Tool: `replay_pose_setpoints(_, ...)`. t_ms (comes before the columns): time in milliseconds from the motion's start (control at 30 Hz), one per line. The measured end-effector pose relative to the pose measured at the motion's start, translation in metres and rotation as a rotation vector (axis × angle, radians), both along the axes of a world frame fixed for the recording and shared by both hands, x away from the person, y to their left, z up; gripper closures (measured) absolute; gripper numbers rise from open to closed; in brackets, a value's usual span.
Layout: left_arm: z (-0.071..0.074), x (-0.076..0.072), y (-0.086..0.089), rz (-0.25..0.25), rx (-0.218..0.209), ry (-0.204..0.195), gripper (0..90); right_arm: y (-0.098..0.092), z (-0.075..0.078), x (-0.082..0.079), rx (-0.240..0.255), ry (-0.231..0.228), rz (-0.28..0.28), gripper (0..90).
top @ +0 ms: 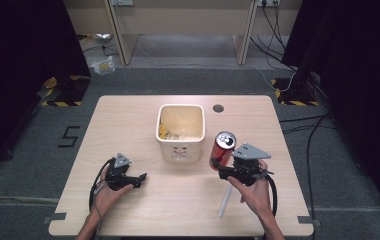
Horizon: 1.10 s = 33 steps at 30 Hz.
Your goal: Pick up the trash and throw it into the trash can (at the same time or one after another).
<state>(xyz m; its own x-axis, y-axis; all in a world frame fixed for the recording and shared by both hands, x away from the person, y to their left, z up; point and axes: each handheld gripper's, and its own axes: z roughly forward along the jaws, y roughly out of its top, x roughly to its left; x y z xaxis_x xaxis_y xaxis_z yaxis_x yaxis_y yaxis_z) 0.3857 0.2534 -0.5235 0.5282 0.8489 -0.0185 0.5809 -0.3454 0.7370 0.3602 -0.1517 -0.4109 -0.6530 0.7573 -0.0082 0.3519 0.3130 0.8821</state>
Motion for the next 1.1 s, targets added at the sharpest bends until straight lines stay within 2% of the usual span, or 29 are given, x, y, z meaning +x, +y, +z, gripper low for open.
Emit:
replay_pose_setpoints(600, 0.0, 0.0, 0.0, 0.0, 0.0, 0.0, 10.2, 0.005, 0.027, 0.013, 0.024, -0.007, 0.016, 33.7)
replay_pose_setpoints(1100, 0.0, 0.0, 0.0, 0.0, 0.0, 0.0, 10.2, 0.016, 0.057, 0.024, 0.025, -0.035, 0.038, 33.8)
